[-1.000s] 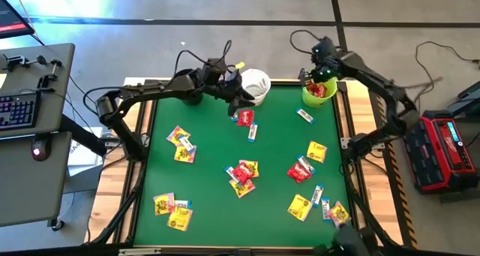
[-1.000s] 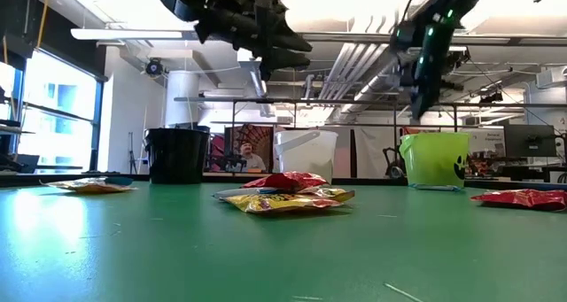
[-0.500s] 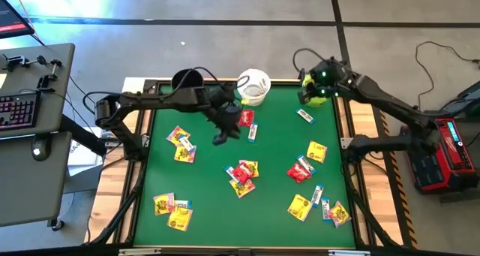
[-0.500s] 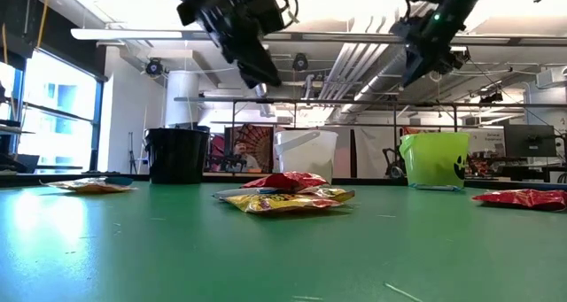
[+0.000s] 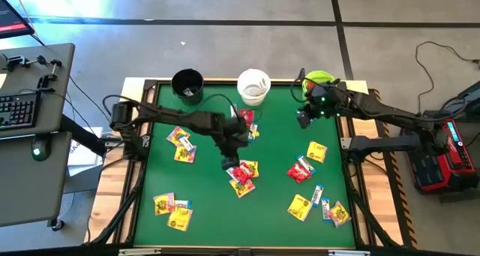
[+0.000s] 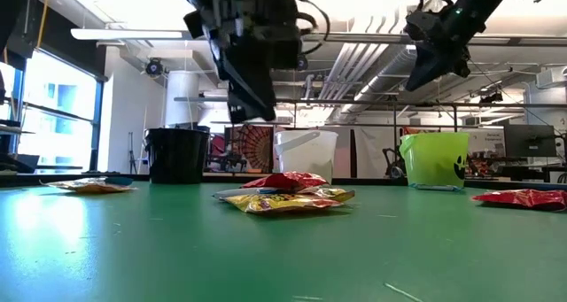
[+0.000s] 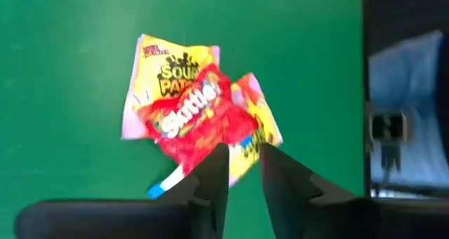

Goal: Sort candy by brand, put in halloween buckets
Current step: Put the red candy into the green bucket

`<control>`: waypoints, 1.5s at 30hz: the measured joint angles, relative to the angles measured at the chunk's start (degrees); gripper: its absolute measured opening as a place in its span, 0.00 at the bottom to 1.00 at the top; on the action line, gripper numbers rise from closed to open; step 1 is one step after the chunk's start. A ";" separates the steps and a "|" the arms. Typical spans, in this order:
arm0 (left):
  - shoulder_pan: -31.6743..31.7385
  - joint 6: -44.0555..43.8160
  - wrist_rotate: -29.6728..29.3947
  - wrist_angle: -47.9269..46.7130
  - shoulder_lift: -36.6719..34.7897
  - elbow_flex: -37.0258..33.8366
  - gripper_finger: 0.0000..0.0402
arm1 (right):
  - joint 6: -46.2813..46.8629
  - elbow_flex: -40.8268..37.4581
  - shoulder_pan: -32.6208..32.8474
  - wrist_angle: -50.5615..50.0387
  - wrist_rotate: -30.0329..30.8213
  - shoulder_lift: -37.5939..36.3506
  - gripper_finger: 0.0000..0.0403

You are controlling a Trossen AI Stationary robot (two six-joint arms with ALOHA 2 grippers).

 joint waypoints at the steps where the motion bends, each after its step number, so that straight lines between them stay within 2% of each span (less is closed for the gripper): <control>1: -0.66 -2.69 -0.90 0.91 0.83 0.00 0.21 | -0.05 -0.04 0.70 0.05 0.00 -0.02 0.00; 5: -2.94 -8.03 -5.91 1.79 2.92 0.00 0.32 | -0.37 -0.06 3.27 0.17 0.00 -0.02 0.00; 12: -6.47 -3.32 -16.09 1.82 3.01 0.01 0.47 | 0.21 -0.06 7.52 0.25 1.92 -0.04 0.00; 17: -6.57 -3.45 -16.44 1.44 5.67 0.01 0.50 | 2.89 -0.07 9.42 0.32 3.37 -0.04 0.00; 28: -6.53 -2.99 -12.94 1.29 9.95 0.01 0.53 | 4.27 -0.08 12.39 1.02 5.13 -0.02 0.00; 35: -6.56 -2.29 -12.94 0.75 9.84 0.01 0.44 | 3.01 -0.08 12.38 1.05 5.60 -0.02 0.00; 45: -5.82 1.15 -10.77 -3.63 8.88 0.01 0.13 | 0.21 -0.08 12.34 1.05 5.64 -0.02 0.00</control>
